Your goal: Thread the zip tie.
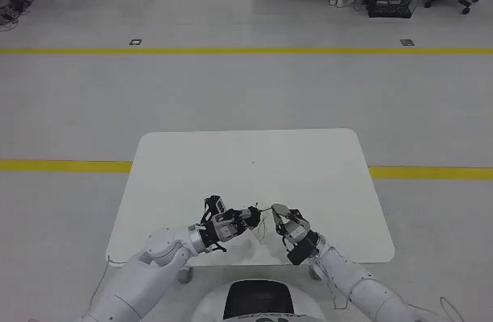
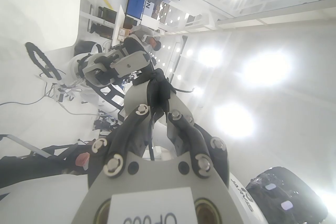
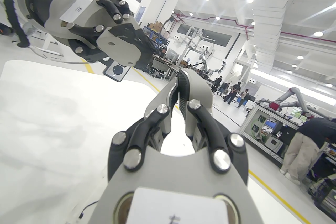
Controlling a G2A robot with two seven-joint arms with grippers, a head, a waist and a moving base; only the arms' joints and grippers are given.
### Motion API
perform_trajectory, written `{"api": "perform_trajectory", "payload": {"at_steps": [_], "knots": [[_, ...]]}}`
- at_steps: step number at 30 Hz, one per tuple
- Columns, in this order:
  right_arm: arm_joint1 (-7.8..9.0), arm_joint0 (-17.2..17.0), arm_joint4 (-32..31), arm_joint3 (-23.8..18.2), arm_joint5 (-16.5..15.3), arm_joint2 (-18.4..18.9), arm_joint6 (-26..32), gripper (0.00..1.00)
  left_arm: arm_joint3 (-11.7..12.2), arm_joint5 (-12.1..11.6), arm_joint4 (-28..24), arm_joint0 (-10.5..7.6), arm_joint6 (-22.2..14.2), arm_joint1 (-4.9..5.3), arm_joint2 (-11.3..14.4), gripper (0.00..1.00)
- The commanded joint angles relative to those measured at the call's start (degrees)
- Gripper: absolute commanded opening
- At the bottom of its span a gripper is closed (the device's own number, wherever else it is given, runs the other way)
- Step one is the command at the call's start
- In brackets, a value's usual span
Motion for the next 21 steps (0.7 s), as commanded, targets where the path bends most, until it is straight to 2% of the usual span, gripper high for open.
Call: {"api": "perform_trajectory", "payload": {"at_steps": [1, 21], "knots": [[-0.04, 0.0, 0.0, 0.1, -0.07, 0.09, -0.06, 0.0, 0.05, -0.05, -0.05, -0.01, -0.02, 0.01, 0.04, 0.0], [-0.32, -0.11, 0.0, 0.93, -0.54, 0.88, -0.42, 0.0, 0.22, -0.52, -0.47, 0.11, -0.06, 0.17, 0.21, 0.0]]}}
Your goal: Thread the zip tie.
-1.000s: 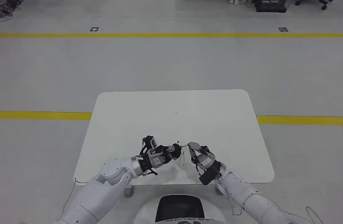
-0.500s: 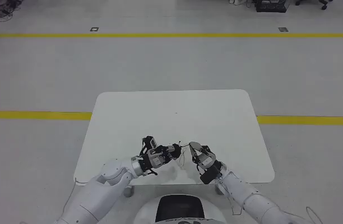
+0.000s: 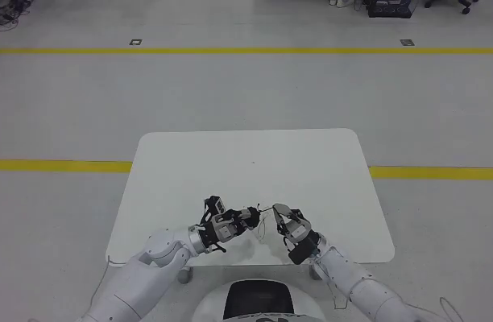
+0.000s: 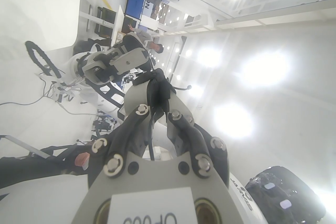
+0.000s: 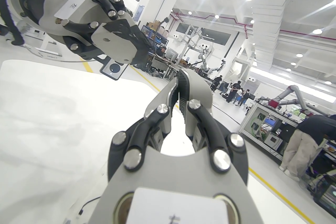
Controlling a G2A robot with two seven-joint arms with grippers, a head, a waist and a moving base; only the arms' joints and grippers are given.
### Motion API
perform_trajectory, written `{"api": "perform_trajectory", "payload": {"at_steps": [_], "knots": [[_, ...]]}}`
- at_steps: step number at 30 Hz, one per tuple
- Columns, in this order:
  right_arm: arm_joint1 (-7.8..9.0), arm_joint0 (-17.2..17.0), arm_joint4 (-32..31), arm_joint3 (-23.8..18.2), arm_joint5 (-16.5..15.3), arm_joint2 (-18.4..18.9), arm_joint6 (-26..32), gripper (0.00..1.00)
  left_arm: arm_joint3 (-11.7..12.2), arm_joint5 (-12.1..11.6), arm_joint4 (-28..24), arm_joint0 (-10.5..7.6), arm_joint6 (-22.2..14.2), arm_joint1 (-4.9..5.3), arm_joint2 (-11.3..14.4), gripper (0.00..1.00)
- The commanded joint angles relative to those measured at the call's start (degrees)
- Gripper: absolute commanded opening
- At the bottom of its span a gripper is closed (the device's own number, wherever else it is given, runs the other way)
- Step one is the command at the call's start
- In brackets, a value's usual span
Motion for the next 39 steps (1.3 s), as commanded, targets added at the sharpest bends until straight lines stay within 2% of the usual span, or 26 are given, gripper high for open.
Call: {"api": "perform_trajectory", "payload": {"at_steps": [1, 39], "knots": [[-0.01, -0.02, 0.0, 0.06, -0.01, 0.14, -0.08, 0.0, 0.0, -0.01, -0.06, 0.01, -0.07, 0.02, 0.01, 0.0], [-0.1, -0.44, 0.0, 0.7, -0.47, 2.09, -0.39, 0.0, 0.02, -0.05, -0.76, -0.2, 0.01, 0.27, 0.19, 0.0]]}}
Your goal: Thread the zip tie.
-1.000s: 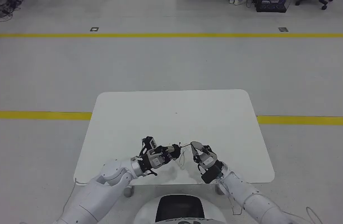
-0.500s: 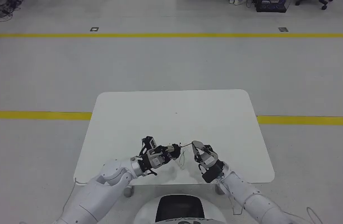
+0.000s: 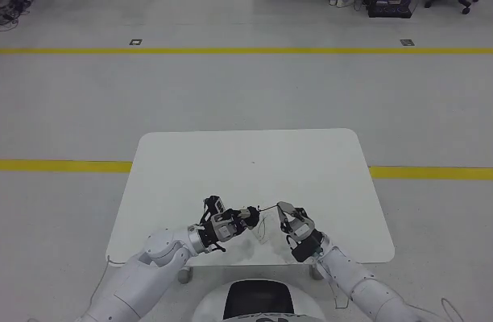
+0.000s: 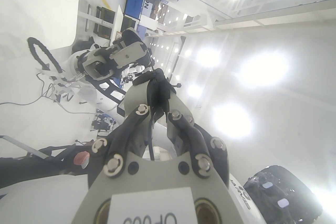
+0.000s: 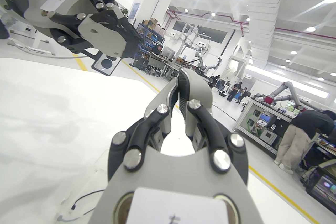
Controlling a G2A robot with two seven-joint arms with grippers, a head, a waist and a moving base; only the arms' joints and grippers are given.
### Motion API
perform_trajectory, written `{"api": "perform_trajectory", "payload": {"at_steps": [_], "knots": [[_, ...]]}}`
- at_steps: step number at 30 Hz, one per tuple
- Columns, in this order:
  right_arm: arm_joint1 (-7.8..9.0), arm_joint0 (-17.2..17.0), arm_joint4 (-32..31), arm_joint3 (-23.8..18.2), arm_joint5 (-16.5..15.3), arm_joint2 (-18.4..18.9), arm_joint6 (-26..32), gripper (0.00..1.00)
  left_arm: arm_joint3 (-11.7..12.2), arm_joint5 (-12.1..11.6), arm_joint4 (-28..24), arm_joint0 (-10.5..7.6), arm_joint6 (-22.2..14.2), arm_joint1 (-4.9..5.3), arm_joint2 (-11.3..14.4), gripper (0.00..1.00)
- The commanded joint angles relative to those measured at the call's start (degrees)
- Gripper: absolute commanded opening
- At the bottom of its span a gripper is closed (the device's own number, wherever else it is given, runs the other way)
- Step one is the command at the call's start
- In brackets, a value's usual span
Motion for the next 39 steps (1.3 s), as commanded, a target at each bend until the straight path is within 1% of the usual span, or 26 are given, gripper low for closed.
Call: {"api": "perform_trajectory", "payload": {"at_steps": [1, 25, 39], "knots": [[-0.01, 0.0, 0.0, 0.01, -0.01, 0.05, -0.01, 0.0, 0.02, -0.02, -0.03, -0.01, 0.02, 0.01, 0.02, 0.0], [0.07, 0.28, 0.0, 0.45, -0.7, 1.2, 0.48, 0.0, -0.04, 0.18, -0.2, -0.2, 0.4, 0.11, 0.19, 0.0], [-0.2, 0.6, 0.0, 1.18, -1.09, 1.53, 1.13, 0.0, 0.25, 0.22, -0.79, -0.4, 0.25, 0.18, 0.01, 0.0]]}}
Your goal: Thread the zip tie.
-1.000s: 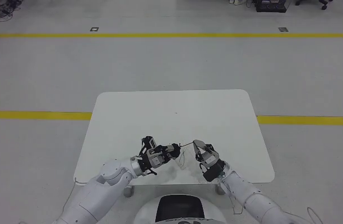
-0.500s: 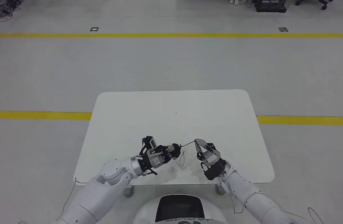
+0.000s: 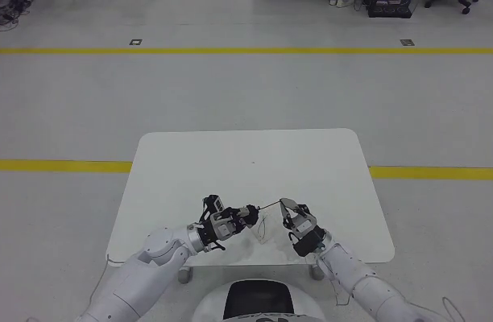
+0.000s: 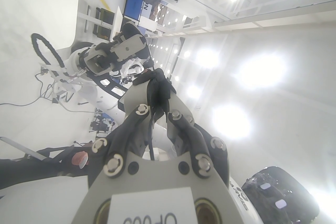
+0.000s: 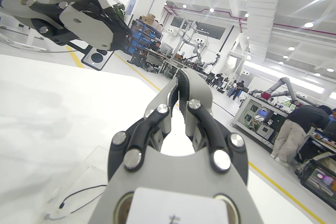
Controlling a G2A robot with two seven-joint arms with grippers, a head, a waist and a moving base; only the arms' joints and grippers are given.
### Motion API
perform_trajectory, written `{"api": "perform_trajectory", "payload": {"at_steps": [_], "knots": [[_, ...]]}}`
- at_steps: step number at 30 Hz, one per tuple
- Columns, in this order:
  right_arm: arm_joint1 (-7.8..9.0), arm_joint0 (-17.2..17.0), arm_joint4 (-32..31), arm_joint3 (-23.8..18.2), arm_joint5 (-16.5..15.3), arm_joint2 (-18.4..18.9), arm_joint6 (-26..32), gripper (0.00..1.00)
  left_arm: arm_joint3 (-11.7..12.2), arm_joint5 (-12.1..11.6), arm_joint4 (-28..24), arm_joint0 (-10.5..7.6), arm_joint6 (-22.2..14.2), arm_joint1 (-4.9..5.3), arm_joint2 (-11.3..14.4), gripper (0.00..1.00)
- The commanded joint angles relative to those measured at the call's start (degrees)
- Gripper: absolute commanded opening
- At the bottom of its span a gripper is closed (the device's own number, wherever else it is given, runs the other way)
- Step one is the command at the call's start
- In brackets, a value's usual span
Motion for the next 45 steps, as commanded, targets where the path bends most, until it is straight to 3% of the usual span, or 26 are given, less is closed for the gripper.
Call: {"api": "perform_trajectory", "payload": {"at_steps": [1, 7, 18, 28, 32, 36, 40, 41, 42, 43, 45], "knots": [[-0.06, -0.02, 0.0, 0.18, 0.0, 0.14, 0.02, 0.0, 0.02, -0.05, -0.07, -0.01, -0.03, 0.01, -0.01, 0.0], [-0.2, 0.14, 0.0, 0.87, 0.85, -0.05, 0.48, 0.0, 0.06, -0.16, -0.21, -0.01, -0.06, 0.02, -0.03, 0.0], [0.89, 3.82, 0.0, 4.11, 11.34, -9.46, 3.3, 0.0, -0.09, -0.52, -0.1, 0.2, 0.07, 0.04, 0.15, 0.0], [3.21, 10.08, 0.0, 6.46, 11.34, -20.17, 7.94, 0.0, -0.22, -0.79, -0.12, 0.27, 0.15, 0.04, 0.31, 0.0], [4.26, 11.67, 0.0, 5.59, 11.34, -23.14, 10.25, 0.0, -0.25, -0.85, -0.12, 0.3, 0.13, 0.05, 0.35, 0.0], [5.32, 12.07, 0.0, 3.6, 11.34, -24.32, 11.85, 0.0, -0.31, -0.86, -0.07, 0.32, 0.08, 0.06, 0.39, 0.0], [6.33, 10.9, 0.0, 1.26, 11.34, -23.26, 11.43, 0.0, -0.35, -0.98, -0.2, 0.4, 0.02, 0.09, 0.31, 0.0], [6.54, 10.35, 0.0, 0.77, 11.34, -22.56, 10.95, 0.17, -0.36, -1.02, -0.24, 0.43, 0.0, 0.1, 0.26, 0.0], [6.85, 9.48, 0.0, 0.2, 11.34, -21.55, 9.86, 0.49, -0.34, -1.06, -0.33, 0.49, -0.05, 0.13, 0.15, 0.0], [7.08, 8.9, 0.0, -0.1, 11.34, -21.0, 8.86, 1.0, -0.31, -1.08, -0.45, 0.51, -0.08, 0.15, 0.04, 0.0], [7.54, 7.9, 0.0, -0.49, 11.34, -19.88, 6.83, 1.0, -0.3, -1.3, -1.08, 0.58, -0.1, 0.2, -0.37, 0.0]]}}
